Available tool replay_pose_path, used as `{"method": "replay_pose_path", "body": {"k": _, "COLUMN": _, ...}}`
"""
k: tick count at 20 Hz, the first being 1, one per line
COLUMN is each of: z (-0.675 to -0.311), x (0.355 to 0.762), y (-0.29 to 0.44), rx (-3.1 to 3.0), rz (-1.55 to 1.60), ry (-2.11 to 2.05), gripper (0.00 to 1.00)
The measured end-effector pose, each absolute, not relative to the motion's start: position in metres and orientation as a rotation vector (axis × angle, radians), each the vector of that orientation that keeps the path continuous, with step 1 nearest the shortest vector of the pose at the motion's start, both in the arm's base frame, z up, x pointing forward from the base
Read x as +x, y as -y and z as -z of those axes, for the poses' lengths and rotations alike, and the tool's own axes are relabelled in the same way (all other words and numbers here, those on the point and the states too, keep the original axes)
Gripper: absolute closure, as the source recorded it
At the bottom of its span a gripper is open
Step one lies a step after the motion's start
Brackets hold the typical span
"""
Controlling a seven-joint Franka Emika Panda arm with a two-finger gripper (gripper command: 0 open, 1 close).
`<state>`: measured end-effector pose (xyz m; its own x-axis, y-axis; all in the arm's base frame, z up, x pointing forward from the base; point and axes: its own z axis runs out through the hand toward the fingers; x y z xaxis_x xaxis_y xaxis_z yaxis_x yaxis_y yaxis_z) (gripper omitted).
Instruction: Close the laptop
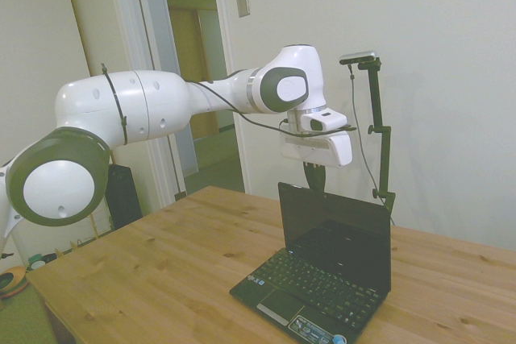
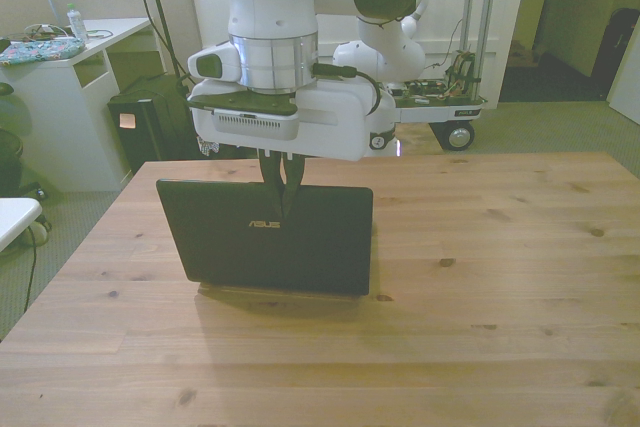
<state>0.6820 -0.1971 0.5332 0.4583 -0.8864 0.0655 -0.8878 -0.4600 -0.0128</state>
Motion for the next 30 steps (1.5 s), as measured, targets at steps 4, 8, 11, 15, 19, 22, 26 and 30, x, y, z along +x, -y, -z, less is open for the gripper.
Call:
{"method": "replay_pose_path", "body": {"k": 4, "z": -0.537, "x": 0.670, "y": 0.184, "rx": 2.666, "rz": -0.069, "ry": 1.618, "gripper": 1.00}}
{"method": "replay_pose_path", "body": {"k": 8, "z": -0.536, "x": 0.654, "y": 0.176, "rx": 2.661, "rz": -0.051, "ry": 1.630, "gripper": 1.00}}
{"method": "replay_pose_path", "body": {"k": 11, "z": -0.521, "x": 0.637, "y": 0.178, "rx": 2.655, "rz": -0.024, "ry": 1.645, "gripper": 1.00}}
{"method": "replay_pose_path", "body": {"k": 15, "z": -0.492, "x": 0.611, "y": 0.185, "rx": 2.635, "rz": 0.031, "ry": 1.670, "gripper": 1.00}}
{"method": "replay_pose_path", "body": {"k": 19, "z": -0.466, "x": 0.590, "y": 0.186, "rx": 2.624, "rz": 0.082, "ry": 1.682, "gripper": 1.00}}
{"method": "replay_pose_path", "body": {"k": 22, "z": -0.444, "x": 0.577, "y": 0.185, "rx": 2.616, "rz": 0.114, "ry": 1.683, "gripper": 1.00}}
{"method": "replay_pose_path", "body": {"k": 26, "z": -0.415, "x": 0.567, "y": 0.187, "rx": 2.600, "rz": 0.135, "ry": 1.676, "gripper": 1.00}}
{"method": "replay_pose_path", "body": {"k": 30, "z": -0.406, "x": 0.563, "y": 0.188, "rx": 2.594, "rz": 0.141, "ry": 1.675, "gripper": 1.00}}
